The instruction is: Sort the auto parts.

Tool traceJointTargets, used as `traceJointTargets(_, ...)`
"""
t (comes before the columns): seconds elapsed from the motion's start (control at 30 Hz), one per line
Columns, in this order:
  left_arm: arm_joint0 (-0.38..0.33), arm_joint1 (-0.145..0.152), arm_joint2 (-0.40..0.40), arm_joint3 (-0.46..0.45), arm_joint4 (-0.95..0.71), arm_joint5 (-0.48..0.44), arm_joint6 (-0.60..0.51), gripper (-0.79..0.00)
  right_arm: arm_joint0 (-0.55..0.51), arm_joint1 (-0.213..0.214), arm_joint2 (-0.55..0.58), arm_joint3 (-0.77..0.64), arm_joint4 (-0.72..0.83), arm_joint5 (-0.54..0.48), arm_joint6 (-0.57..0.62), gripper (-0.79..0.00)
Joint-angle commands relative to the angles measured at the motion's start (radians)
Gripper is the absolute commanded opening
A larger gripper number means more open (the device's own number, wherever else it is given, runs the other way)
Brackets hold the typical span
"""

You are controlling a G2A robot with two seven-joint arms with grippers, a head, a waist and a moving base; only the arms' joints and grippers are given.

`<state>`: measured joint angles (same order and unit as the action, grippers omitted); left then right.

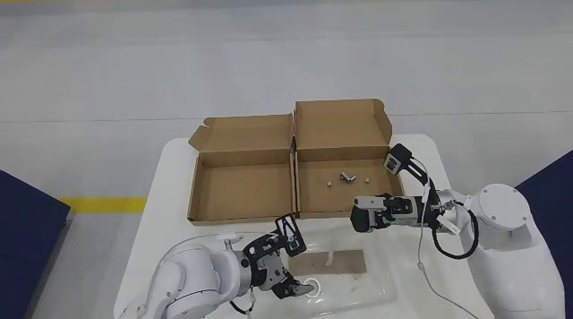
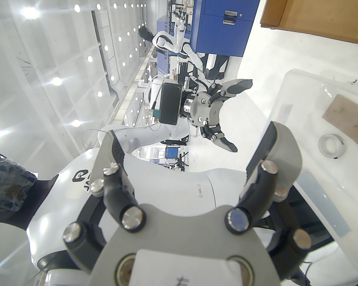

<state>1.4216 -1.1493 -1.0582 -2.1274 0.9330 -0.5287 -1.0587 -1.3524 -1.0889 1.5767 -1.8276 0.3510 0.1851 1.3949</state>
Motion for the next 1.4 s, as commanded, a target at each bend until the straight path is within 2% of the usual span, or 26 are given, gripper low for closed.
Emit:
traceJointTargets(0.0,-0.052,-0.006,0.050,0.011,-0.033,0.040,-0.091,0.000,0.000,0.000,0.000,0.000,0.000,0.000,0.000,0.000)
traceJointTargets(0.17,-0.189,-0.035,0.185,0.065,-0.071,0.215,-0.246,0.000,0.000,0.000,0.000,0.000,0.000,0.000,0.000,0.000)
traceJointTargets(0.5,-0.184,-0.036,0.202,0.086,-0.059,0.219,-0.225,0.000,0.000,0.000,0.000,0.000,0.000,0.000,0.000,0.000)
traceJointTargets(0.73,-0.258,-0.053,0.302,0.174,-0.063,0.202,-0.263,0.000,0.000,0.000,0.000,0.000,0.000,0.000,0.000,0.000)
traceJointTargets(0.93,-0.320,-0.075,0.369,0.275,-0.059,0.209,-0.223,0.000,0.000,0.000,0.000,0.000,0.000,0.000,0.000,0.000)
traceJointTargets(1.1,-0.345,-0.080,0.379,0.325,-0.068,0.197,-0.187,0.000,0.000,0.000,0.000,0.000,0.000,0.000,0.000,0.000)
traceJointTargets(1.37,-0.344,-0.080,0.377,0.328,-0.058,0.203,-0.177,0.000,0.000,0.000,0.000,0.000,0.000,0.000,0.000,0.000)
